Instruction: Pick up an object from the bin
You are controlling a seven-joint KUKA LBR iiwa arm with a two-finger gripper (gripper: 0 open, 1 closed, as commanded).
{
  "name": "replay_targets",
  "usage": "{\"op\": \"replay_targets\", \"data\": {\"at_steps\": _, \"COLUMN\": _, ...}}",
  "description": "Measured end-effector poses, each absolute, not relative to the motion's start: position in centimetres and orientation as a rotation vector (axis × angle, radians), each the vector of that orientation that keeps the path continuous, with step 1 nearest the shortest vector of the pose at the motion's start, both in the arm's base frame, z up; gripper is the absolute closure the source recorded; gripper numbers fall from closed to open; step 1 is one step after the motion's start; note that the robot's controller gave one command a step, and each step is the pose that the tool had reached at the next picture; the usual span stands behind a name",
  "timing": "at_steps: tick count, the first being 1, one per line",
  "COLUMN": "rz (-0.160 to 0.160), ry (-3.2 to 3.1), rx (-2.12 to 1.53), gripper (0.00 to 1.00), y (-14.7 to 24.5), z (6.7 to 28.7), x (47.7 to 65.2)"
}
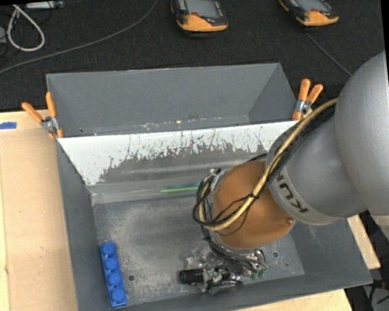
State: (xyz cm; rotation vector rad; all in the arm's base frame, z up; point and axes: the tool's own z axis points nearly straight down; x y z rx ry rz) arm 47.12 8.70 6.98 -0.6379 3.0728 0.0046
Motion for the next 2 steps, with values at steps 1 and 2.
{"op": "replay_targets", "data": {"at_steps": 1, "rz": 0.005, "ry": 3.079, "rx": -0.639, "gripper": 1.00, "y": 8.7, "z": 9.6, "x": 46.9}}
{"op": "replay_targets", "data": {"at_steps": 2, "rz": 0.006, "ry": 3.081, "rx": -0.637, "gripper": 1.00, "y": 8.8, "z": 12.1, "x": 46.9}}
